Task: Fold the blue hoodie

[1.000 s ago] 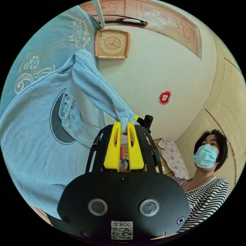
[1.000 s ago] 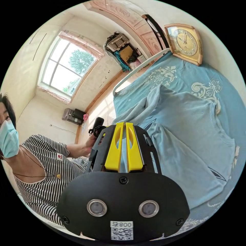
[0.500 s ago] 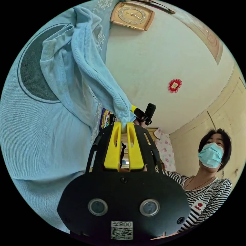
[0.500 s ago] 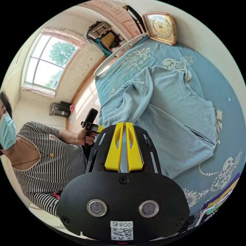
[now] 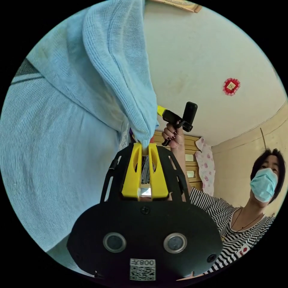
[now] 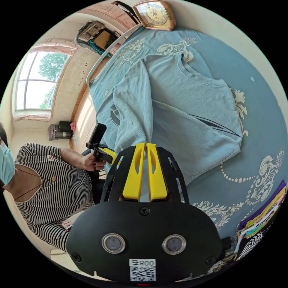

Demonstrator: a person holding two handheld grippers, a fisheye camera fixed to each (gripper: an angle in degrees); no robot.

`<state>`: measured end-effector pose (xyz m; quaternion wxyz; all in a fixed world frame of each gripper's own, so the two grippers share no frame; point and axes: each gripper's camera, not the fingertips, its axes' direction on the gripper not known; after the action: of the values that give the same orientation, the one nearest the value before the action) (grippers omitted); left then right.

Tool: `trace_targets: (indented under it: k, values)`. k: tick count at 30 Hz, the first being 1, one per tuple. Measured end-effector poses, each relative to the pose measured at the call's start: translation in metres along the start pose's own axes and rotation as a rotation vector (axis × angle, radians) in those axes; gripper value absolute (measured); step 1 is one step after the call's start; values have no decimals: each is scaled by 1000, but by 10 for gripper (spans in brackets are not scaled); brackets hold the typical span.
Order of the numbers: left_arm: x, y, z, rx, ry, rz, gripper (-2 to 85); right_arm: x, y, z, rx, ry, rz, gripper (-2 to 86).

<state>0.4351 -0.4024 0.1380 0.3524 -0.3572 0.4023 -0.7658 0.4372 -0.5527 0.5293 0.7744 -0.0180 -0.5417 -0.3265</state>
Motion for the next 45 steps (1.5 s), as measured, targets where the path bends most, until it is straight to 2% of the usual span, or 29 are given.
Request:
trace_targets:
  k: [15,24,27,29,32,36,40,43,45]
  values:
    - [-44,-31,47,-124,-113,-72,44,66,3,26,-78,71,53,20]
    - [-20,-31,9,-144,-112,-6,79,104,11,35,-61,-6,72,35]
    - [10,-42,-46,-44,-180,100,87,114,20,16,37,-76,83,46]
    - [39,-56,-102,98,-330,206,96,117,21,1,150,-134,74,46]
    - [63,-76,-161,251,-536,244,109,109,-3,-10,282,-195,16,49]
    - [66,-95,-203,348,-559,205,119,85,-64,-6,224,-138,-72,56]
    - [62,-112,-223,353,-534,171,121,91,-66,-7,115,-141,-76,56]
    - [53,-120,-235,365,-485,131,117,115,-30,-10,62,-53,55,55]
    - [47,-123,-243,392,-424,103,112,137,8,-22,111,0,196,53]
